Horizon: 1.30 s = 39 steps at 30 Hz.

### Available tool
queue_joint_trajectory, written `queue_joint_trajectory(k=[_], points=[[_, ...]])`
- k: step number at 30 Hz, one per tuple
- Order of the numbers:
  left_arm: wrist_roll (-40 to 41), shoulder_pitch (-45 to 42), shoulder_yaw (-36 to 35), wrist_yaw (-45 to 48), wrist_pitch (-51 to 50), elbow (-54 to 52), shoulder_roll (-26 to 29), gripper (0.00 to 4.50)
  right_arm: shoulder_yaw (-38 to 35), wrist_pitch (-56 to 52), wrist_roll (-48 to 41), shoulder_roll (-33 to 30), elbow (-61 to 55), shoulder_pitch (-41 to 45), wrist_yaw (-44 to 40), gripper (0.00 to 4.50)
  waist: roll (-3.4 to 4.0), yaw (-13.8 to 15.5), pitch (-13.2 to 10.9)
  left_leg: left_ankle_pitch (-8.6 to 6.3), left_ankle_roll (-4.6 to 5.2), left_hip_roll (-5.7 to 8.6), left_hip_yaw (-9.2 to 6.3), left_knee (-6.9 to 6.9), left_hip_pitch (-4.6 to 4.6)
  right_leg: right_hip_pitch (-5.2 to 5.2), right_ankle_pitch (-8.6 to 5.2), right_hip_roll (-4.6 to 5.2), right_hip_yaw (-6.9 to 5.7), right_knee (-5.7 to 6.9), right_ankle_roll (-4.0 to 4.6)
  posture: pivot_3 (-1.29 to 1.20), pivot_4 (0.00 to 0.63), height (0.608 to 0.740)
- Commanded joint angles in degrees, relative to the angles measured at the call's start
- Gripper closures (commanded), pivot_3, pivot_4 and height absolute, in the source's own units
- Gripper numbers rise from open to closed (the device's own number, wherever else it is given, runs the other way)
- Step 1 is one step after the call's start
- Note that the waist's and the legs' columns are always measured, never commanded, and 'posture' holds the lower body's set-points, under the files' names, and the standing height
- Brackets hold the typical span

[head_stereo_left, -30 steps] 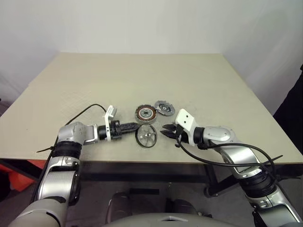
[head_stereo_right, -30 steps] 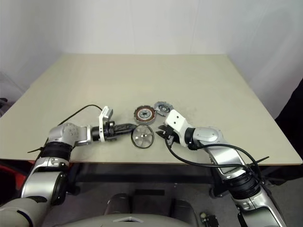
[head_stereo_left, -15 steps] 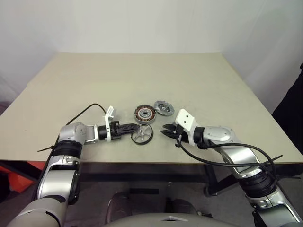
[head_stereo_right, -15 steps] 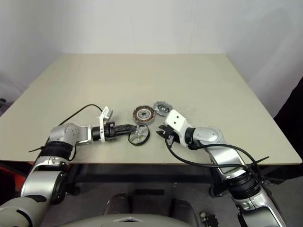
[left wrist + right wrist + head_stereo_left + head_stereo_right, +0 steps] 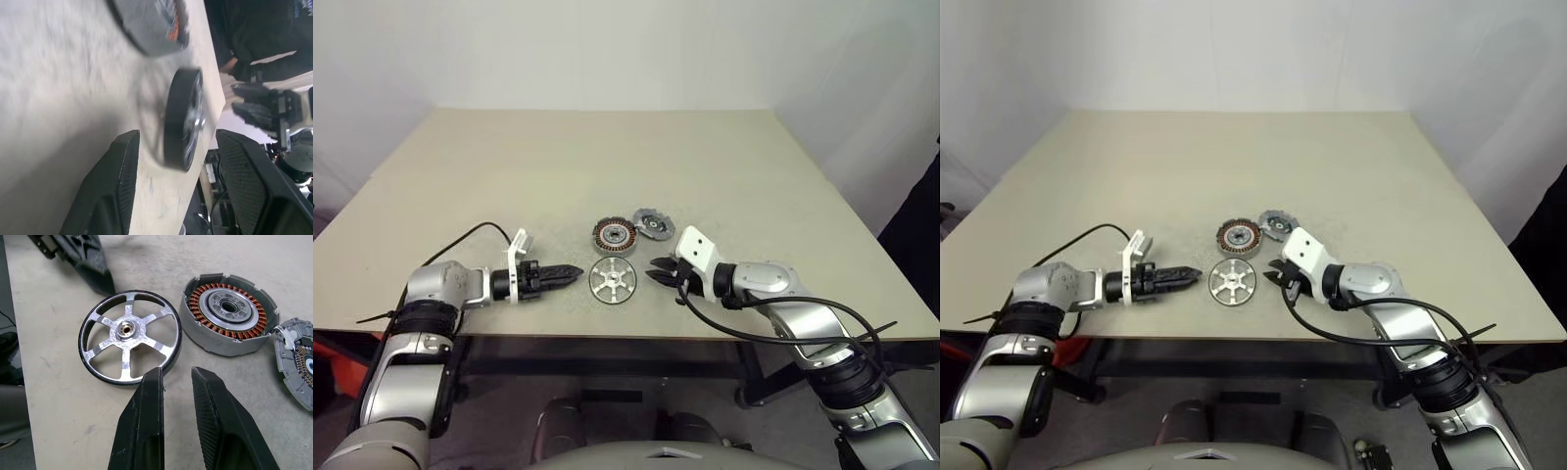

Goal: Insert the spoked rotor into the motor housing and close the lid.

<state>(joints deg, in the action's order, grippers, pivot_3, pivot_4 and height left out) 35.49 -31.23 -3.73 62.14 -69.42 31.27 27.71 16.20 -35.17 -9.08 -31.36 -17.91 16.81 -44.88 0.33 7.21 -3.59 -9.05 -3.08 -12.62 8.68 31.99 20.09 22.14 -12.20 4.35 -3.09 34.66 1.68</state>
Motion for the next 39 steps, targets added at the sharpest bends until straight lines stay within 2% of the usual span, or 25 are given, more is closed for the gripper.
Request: queue_joint_trajectory(k=[1,14,26,29,34,39], points=[[0.74,-0.07,0.35,-0.43,-0.59,-2.53,-0.9,1.86,-0.25,1.19,0.22,-0.23,-0.54,1.37,-0.24,3.57,0.0,-0.04,0.0,0.0,-0.01,0.0,0.0,0.0,-0.01,-0.01,0.0,0.0,0.0,0.0,0.0,0.0,0.0,0.74],[-1.86,-2.85,1.23,-2.16,3.19,2.66,-5.07,1.86,-0.15,1.33,0.46,0.04,-0.02,1.81,0.13,3.57,0.01,0.13,0.01,0.01,-0.01,0.05,-0.01,0.01,-0.04,-0.07,0.0,0.02,0.0,-0.01,-0.01,0.0,0.0,0.74],[-2.45,-2.9,1.25,-2.86,4.3,2.42,-7.67,1.86,-0.51,0.95,0.23,-0.04,-0.92,1.31,0.38,3.57,0.01,0.35,0.01,0.01,-0.02,0.25,-0.04,0.05,-0.07,-0.17,-0.03,0.18,0.01,-0.03,-0.06,0.0,0.0,0.74],[-2.66,-3.09,1.05,-2.94,4.76,2.92,-7.74,2.46,-0.59,1.0,0.2,-0.02,-0.89,1.31,0.43,3.57,0.01,0.36,0.01,0.01,0.0,0.29,-0.04,0.05,-0.05,-0.17,-0.03,0.23,0.01,-0.04,-0.07,0.0,0.0,0.74],[-2.81,-3.49,0.66,-2.45,4.77,3.42,-7.55,4.07,-0.51,1.18,0.31,0.13,-0.36,1.64,0.49,3.57,0.14,0.41,0.08,0.0,0.01,0.31,-0.04,-0.04,-0.08,-0.15,-0.04,0.23,0.01,-0.02,-0.07,0.0,0.0,0.74],[-2.44,-3.47,0.17,-2.14,4.61,3.31,-7.51,4.09,-0.32,1.41,0.42,0.24,0.18,2.0,0.35,3.57,0.13,0.35,0.08,0.01,0.0,0.31,-0.04,-0.07,-0.09,-0.13,-0.05,0.22,0.0,-0.05,-0.09,0.0,0.0,0.74]])
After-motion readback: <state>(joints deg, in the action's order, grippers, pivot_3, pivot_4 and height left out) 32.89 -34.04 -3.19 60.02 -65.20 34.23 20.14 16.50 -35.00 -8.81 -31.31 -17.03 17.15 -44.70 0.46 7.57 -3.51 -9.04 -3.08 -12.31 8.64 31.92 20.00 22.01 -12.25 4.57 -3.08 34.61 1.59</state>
